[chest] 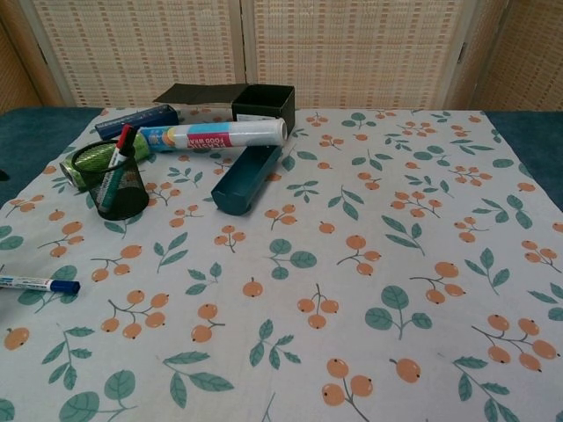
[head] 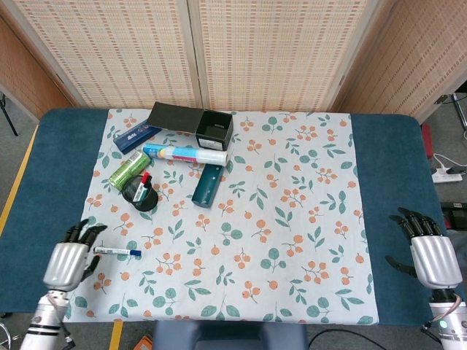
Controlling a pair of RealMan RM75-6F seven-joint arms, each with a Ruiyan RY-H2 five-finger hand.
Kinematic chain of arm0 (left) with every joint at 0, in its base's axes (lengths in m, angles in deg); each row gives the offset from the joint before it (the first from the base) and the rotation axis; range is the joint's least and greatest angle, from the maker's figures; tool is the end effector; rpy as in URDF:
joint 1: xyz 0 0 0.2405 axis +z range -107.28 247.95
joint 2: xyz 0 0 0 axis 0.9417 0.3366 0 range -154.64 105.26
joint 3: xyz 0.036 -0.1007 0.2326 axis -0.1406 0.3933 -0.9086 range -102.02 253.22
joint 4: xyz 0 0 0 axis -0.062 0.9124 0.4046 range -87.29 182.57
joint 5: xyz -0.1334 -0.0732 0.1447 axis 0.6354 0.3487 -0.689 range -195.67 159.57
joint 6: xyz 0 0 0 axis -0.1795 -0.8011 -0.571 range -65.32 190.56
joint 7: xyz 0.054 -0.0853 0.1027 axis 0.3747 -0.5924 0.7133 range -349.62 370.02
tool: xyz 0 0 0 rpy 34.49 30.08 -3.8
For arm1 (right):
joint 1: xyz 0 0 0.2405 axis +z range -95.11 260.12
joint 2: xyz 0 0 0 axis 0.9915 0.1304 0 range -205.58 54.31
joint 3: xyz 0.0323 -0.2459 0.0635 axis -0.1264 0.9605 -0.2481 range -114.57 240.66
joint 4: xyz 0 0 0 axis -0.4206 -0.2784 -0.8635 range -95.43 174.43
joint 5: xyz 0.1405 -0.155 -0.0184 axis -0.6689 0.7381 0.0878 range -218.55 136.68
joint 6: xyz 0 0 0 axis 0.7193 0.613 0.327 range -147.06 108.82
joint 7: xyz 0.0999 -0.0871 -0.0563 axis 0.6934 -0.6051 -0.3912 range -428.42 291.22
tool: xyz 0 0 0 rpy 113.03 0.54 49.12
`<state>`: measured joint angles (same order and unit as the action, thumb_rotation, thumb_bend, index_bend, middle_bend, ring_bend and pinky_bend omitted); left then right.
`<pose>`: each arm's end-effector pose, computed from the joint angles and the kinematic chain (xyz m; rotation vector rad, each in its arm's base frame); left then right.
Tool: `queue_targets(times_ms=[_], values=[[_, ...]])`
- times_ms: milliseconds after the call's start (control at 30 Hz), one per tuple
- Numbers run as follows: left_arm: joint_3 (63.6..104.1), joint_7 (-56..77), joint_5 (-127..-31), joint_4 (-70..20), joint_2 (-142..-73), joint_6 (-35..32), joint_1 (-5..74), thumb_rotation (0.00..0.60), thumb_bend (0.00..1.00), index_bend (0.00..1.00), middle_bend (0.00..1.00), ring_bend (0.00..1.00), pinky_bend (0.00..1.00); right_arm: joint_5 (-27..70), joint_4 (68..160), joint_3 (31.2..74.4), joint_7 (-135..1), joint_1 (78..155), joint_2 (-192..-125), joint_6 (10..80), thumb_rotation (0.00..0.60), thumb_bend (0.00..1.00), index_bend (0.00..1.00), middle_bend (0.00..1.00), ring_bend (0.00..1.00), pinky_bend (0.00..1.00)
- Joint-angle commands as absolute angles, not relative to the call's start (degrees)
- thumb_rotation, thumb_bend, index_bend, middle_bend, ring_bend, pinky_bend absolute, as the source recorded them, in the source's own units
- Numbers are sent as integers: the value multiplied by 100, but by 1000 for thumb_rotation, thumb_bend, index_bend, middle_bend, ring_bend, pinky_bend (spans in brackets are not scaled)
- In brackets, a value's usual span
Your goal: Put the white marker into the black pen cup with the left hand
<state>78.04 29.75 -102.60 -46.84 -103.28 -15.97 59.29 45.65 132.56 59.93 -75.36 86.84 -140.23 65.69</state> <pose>-0.2576 0.2037 0.0622 -1.5648 -0.8842 -0.8746 -0.3079 -0.1788 0.1546 1.4220 -0.8306 0.8338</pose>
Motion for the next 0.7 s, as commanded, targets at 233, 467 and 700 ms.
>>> queue_targets(times_ms=[233, 467, 700], values=[[8017, 3942, -9171, -4201, -11820, -855, 5539, 600, 338, 346, 342, 118, 174, 4571, 13264, 5990, -7527, 8674, -14016, 6591, 600, 43, 225, 130, 142, 188], [8062, 4169, -9017, -3594, -12265, -1072, 5546, 600, 340, 372, 414, 147, 188, 4553, 13249, 5979, -7495, 8665, -14006, 6602, 600, 44, 223, 130, 142, 188], [8176, 4122, -9018, -3335, -12360, -1289, 5539, 600, 339, 406, 444, 163, 195, 4544, 13236, 5979, -7490, 8670, -14006, 6586, 600, 43, 225, 130, 142, 188]])
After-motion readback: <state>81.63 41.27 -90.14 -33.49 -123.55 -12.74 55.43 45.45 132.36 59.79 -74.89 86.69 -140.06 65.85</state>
